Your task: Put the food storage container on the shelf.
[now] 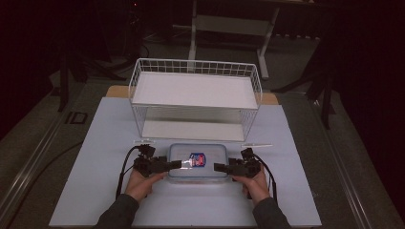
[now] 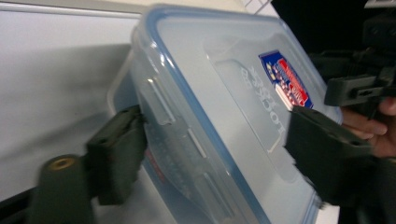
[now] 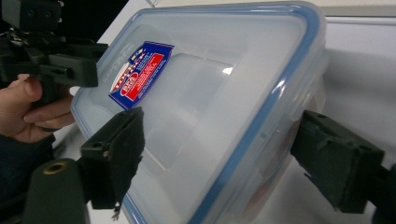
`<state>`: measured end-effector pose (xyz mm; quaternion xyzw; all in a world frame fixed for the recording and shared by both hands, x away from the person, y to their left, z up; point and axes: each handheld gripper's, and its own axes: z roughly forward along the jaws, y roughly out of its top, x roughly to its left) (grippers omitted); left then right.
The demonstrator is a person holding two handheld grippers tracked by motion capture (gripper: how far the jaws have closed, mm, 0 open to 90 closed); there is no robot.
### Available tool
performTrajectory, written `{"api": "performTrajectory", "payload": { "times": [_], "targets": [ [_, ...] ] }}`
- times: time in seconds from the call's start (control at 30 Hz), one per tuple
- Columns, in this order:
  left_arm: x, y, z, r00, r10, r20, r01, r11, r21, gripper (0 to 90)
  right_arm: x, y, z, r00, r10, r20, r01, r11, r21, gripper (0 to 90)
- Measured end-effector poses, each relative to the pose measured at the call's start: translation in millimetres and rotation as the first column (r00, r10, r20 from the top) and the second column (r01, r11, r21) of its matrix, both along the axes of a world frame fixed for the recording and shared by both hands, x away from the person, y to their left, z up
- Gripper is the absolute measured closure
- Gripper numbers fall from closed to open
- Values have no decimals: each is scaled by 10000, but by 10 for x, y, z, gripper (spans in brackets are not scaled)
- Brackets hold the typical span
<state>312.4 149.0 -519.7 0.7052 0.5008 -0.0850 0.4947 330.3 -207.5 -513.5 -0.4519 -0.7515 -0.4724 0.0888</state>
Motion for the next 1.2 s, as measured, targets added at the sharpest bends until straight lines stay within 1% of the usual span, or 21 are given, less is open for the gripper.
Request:
{"api": "performTrajectory", "payload": {
  "times": [0.03,0.1,0.17,0.23,0.4,0.5,0.63,0.73,0.8,0.87,0.97,1.2],
  "targets": [
    [0,10,-2,10000,30,-19,-30,10000,-86,263,-3,-16,1,9999,-53,-98,54,9999,96,221],
    [-9,25,-1,9999,120,-74,-122,9997,-227,290,-6,-41,-2,9999,-92,-135,95,9997,246,245],
    [-29,38,12,9998,188,-83,-190,9994,-282,314,-17,-50,9,9998,-129,-128,133,9996,259,268],
    [-51,52,30,9998,176,18,-175,9995,-280,340,-32,-69,28,9997,-179,-146,184,9993,325,302],
    [-141,86,82,9996,101,261,-92,9993,-351,403,-104,-127,75,9998,-186,22,185,9986,489,388],
    [-210,87,113,9987,65,496,-53,9997,-241,425,-157,-146,112,9998,-147,127,141,9989,438,424],
    [-295,92,160,9973,-116,729,119,9999,-33,448,-230,-176,143,9998,-76,184,66,9985,541,464],
    [-351,104,181,9965,-223,809,223,9998,8,463,-275,-194,158,9998,-23,215,10,9982,602,482],
    [-384,125,175,9968,-238,769,249,9996,-127,484,-292,-205,159,9998,25,215,-39,9977,683,490],
    [-418,129,177,9962,-266,827,277,9995,-117,492,-306,-215,160,9998,76,173,-88,9971,758,495],
    [-461,120,190,9949,-315,957,313,9995,35,494,-337,-218,165,9997,134,206,-149,9972,739,496],
    [-532,123,164,9947,-279,995,291,9995,-107,497,-397,-237,154,9992,328,221,-343,9967,731,496]
  ]
}}
